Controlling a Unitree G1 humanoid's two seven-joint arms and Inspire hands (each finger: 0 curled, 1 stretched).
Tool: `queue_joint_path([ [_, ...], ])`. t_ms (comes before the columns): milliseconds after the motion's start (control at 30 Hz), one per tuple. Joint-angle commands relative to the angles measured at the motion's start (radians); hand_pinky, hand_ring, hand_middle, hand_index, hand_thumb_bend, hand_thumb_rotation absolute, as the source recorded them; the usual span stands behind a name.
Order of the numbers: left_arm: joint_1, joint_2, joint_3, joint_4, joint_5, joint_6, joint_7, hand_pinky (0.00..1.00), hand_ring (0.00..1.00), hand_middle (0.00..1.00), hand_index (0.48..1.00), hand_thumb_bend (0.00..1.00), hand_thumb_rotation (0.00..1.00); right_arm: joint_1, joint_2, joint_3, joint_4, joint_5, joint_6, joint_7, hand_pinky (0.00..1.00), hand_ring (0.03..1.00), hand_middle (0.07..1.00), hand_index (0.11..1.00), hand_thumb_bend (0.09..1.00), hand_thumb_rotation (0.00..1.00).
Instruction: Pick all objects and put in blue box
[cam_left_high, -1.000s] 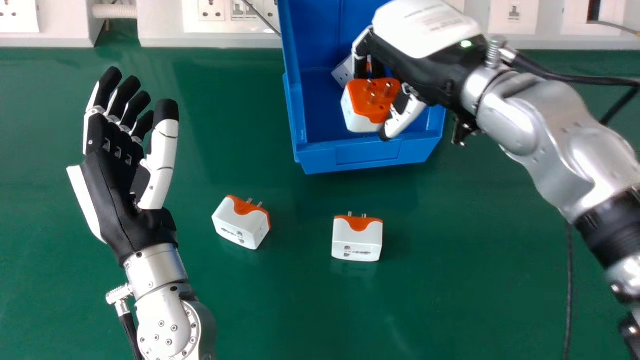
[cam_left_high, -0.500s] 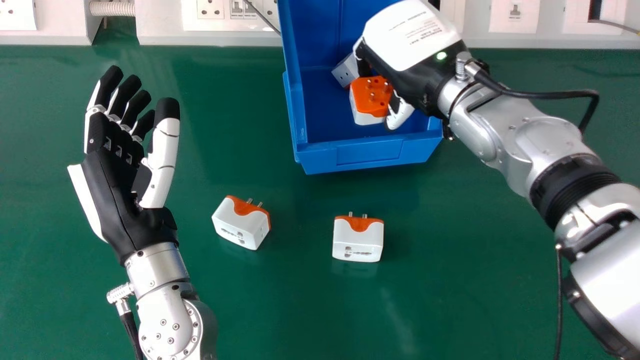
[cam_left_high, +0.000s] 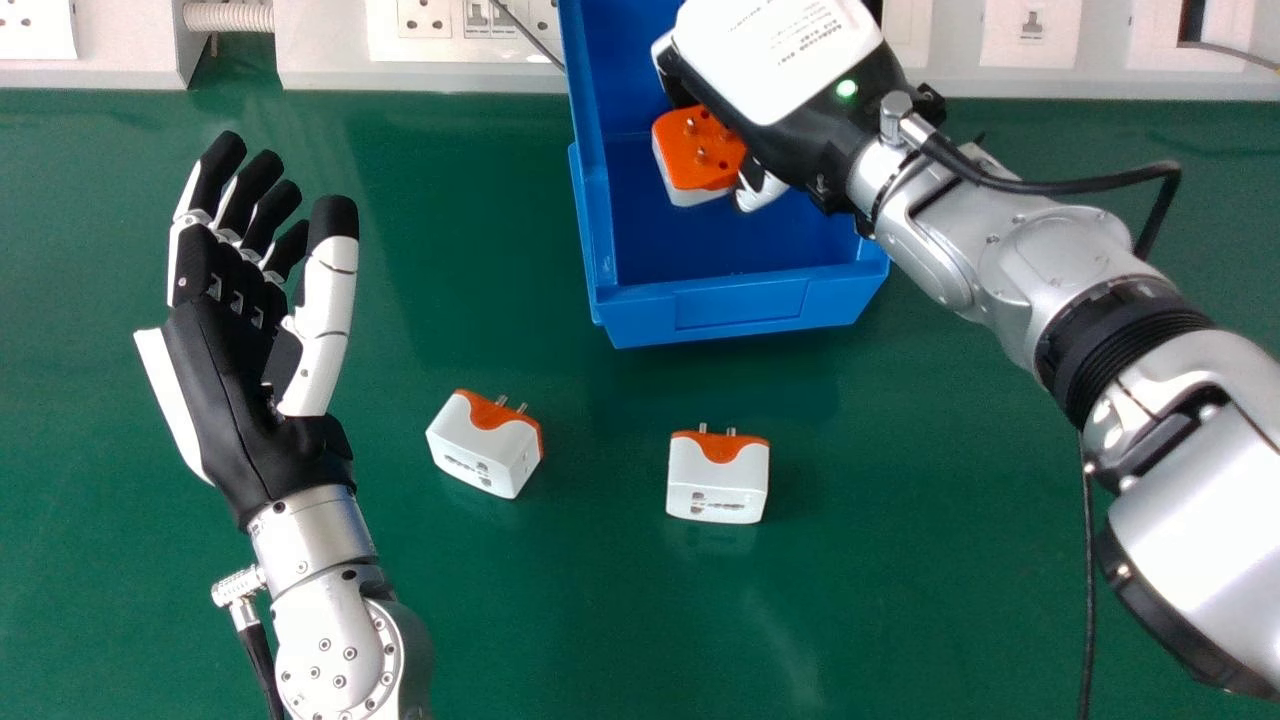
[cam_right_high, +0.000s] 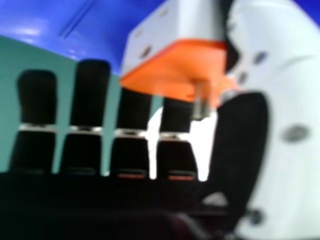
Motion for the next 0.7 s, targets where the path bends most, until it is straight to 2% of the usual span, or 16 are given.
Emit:
queue_joint_path([
  [0, -0.011, 0.010, -0.005, -0.007, 0.001, -0.025, -0.010, 0.77, 0.80, 0.80, 0.810, 0.70, 0.41, -0.043, -0.001, 0.010, 0.004, -0.005, 0.020, -0.046, 0.34, 0.458, 0.498, 0.493, 0.502, 0.00],
  [133, -0.013, 0.012, -0.004, 0.000, 0.002, -0.028, -0.012, 0.77, 0.80, 0.80, 0.810, 0.70, 0.41, -0.048, -0.001, 0.017, 0.012, 0.004, 0.017, -0.010, 0.34, 0.456, 0.500, 0.496, 0.501, 0.00],
  [367, -0.013, 0.012, -0.005, 0.001, 0.006, -0.031, -0.010, 0.77, 0.80, 0.81, 0.810, 0.71, 0.41, -0.038, -0.001, 0.017, 0.016, 0.012, 0.010, -0.010, 0.33, 0.454, 0.510, 0.500, 0.500, 0.00],
  [667, -0.015, 0.017, -0.004, 0.013, 0.003, -0.041, -0.016, 0.77, 0.80, 0.81, 0.810, 0.71, 0.42, -0.025, -0.003, 0.021, 0.015, 0.009, 0.011, -0.029, 0.32, 0.445, 0.504, 0.525, 0.497, 0.00],
])
